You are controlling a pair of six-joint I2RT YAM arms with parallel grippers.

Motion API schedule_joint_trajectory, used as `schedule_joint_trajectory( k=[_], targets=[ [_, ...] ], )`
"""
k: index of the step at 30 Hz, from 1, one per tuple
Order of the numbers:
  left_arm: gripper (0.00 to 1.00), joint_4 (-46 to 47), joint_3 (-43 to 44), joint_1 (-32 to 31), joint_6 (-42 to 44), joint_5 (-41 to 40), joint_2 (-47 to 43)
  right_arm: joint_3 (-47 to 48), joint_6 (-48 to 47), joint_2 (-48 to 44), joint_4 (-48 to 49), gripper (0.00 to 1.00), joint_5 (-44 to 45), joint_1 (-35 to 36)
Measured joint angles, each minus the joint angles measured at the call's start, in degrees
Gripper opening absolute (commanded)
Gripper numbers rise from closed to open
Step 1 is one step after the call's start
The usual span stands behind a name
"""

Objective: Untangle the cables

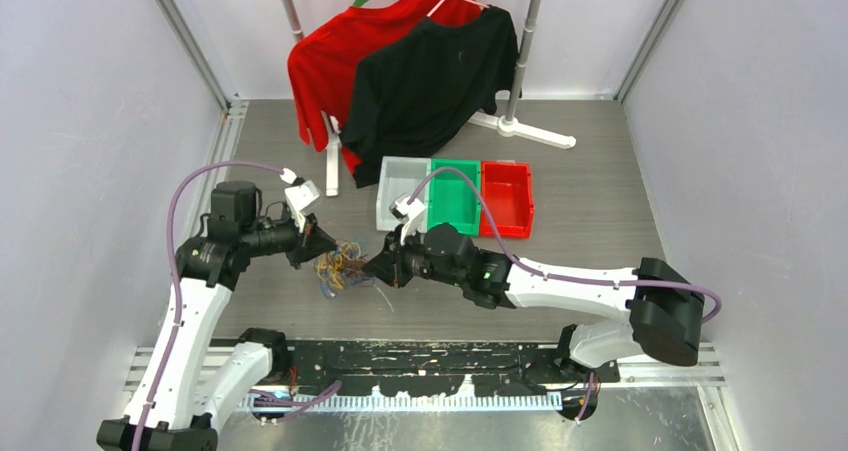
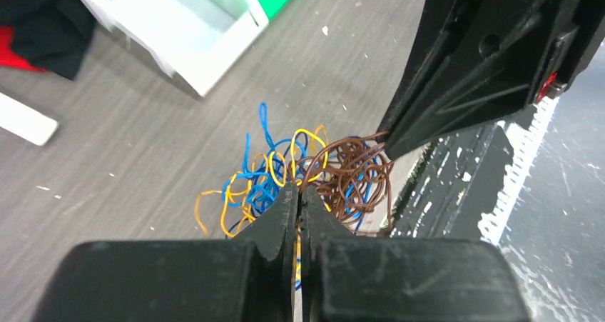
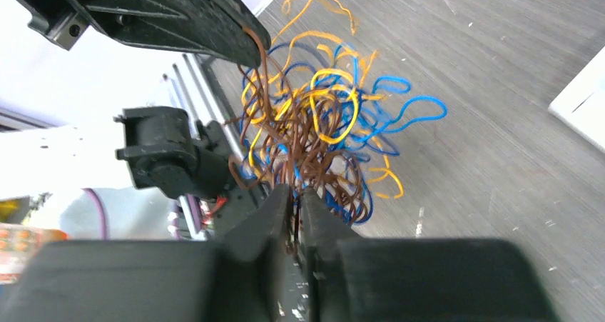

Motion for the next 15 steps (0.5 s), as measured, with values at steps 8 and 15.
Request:
schedule_joint_trajectory(
  k=[8, 15],
  targets=[
    [0.00, 4.0, 2.3, 0.0, -7.6, -0.9, -0.5, -0.6, 1.4, -1.4, 0.1, 0.67, 1.2, 0.0],
    [0.00, 4.7, 6.5, 0.0, -15.1, 0.7, -0.2, -1.5, 1.7, -2.8, 2.7, 0.78, 9.3, 0.0]
  ],
)
